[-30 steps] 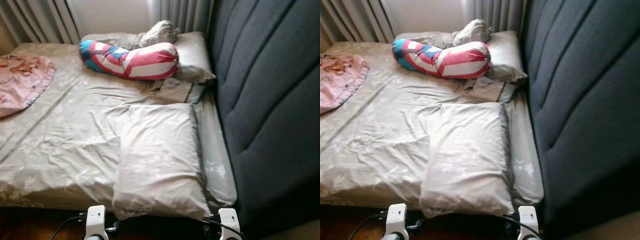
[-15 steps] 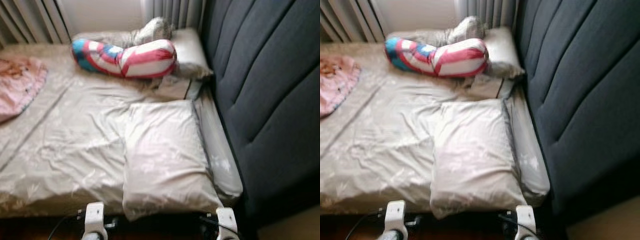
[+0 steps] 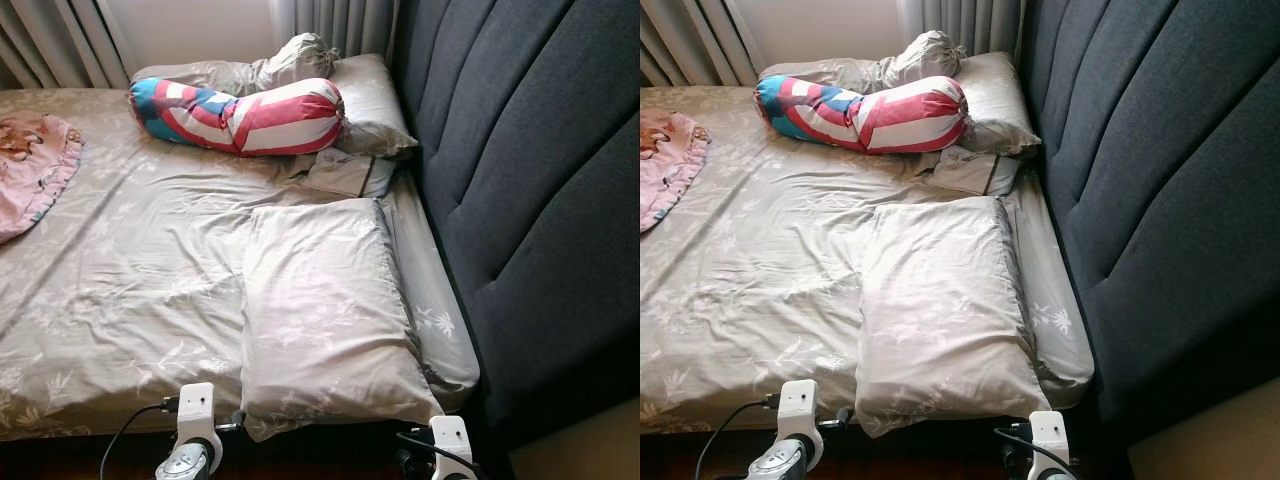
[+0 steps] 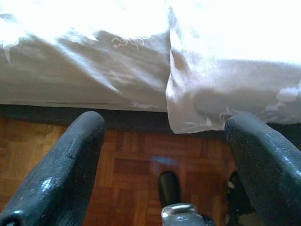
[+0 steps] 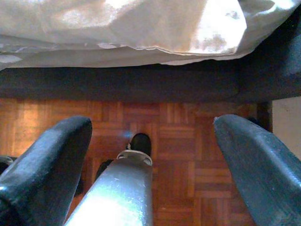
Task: Clean up the room
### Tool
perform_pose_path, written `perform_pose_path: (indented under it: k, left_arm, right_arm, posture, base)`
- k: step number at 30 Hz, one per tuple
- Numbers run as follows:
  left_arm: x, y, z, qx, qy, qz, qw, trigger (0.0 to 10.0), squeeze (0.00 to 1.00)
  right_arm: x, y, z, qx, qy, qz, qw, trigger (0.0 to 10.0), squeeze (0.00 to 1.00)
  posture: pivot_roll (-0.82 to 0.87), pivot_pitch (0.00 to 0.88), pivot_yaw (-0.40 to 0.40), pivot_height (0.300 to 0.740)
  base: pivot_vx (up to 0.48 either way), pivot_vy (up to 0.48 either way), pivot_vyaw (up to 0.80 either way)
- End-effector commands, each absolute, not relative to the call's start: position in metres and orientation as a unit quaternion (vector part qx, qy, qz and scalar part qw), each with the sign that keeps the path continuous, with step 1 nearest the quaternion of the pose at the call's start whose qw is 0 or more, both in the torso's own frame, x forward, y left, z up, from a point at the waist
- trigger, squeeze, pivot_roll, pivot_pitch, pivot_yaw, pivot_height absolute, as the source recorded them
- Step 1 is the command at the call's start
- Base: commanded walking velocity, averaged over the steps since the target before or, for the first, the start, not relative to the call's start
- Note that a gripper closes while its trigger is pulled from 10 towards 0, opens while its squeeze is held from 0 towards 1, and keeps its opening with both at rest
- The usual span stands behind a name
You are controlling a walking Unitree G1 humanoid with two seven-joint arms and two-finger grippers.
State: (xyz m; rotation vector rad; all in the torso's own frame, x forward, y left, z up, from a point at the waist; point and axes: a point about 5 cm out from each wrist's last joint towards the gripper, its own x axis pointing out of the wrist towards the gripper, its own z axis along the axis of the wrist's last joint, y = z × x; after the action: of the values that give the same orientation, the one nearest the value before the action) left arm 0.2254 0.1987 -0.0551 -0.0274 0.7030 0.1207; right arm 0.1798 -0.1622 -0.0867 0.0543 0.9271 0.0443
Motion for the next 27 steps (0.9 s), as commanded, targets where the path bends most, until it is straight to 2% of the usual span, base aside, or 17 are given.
perform_pose_path:
  k: [1,8,18,27]
  left_arm:
    - [0.222,0.200,-0.057,-0.002,0.349,0.054,0.936,10.0,0.00]
    - [0.226,0.199,-0.055,0.010,0.351,0.036,0.936,10.0,0.00]
    - [0.190,0.209,-0.075,0.000,0.410,0.078,0.909,10.0,0.00]
    - [0.186,0.211,-0.077,-0.001,0.414,0.078,0.907,10.0,0.00]
  right_arm:
    - [0.178,-0.163,-0.088,0.026,0.450,0.020,0.893,10.0,0.00]
    - [0.177,-0.163,-0.088,0.024,0.451,0.022,0.892,10.0,0.00]
    - [0.177,-0.163,-0.088,0.023,0.451,0.021,0.892,10.0,0.00]
    - [0.177,-0.164,-0.088,0.021,0.451,0.021,0.892,10.0,0.00]
  posture:
    - [-0.08,0.075,-0.032,0.740]
    - [-0.09,0.073,-0.026,0.740]
    - [-0.08,0.063,-0.026,0.740]
    - [-0.08,0.048,-0.030,0.740]
  base:
    - [0.000,0.000,0.00]
    - [0.000,0.000,0.00]
    - [0.000,0.000,0.00]
    - [0.000,0.000,0.00]
